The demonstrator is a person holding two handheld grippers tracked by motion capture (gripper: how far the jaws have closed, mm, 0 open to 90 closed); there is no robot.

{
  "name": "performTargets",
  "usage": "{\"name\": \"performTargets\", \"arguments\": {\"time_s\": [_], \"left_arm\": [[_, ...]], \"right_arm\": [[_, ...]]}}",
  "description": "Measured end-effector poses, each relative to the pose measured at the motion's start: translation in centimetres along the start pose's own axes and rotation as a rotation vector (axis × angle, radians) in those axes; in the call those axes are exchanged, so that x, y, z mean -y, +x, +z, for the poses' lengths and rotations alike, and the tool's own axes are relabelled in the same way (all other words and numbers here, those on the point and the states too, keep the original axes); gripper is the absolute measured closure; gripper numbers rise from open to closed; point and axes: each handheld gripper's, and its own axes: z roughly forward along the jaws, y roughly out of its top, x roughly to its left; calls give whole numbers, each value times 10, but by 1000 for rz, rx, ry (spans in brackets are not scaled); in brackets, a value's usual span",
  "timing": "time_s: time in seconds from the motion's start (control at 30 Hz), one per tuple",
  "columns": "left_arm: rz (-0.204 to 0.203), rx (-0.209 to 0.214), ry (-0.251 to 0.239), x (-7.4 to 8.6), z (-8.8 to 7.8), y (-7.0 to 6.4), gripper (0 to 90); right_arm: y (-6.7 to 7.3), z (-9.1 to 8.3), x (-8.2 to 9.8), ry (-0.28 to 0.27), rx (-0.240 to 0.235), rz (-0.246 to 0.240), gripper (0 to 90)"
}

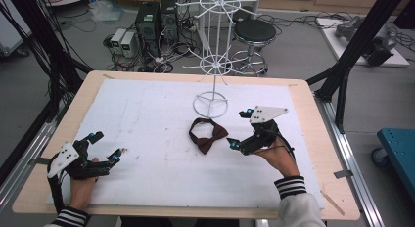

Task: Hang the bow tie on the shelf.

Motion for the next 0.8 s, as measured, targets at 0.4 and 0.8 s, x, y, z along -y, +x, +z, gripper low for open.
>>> {"name": "performTargets", "arguments": {"time_s": [0.4,0.8], "left_arm": [[0,0,0,0,0,0,62],[-1,2,1,0,0,0,62]], "right_arm": [[-9,20,-9,100,-89,-69,6],[-15,44,-24,218,-172,-158,7]]}}
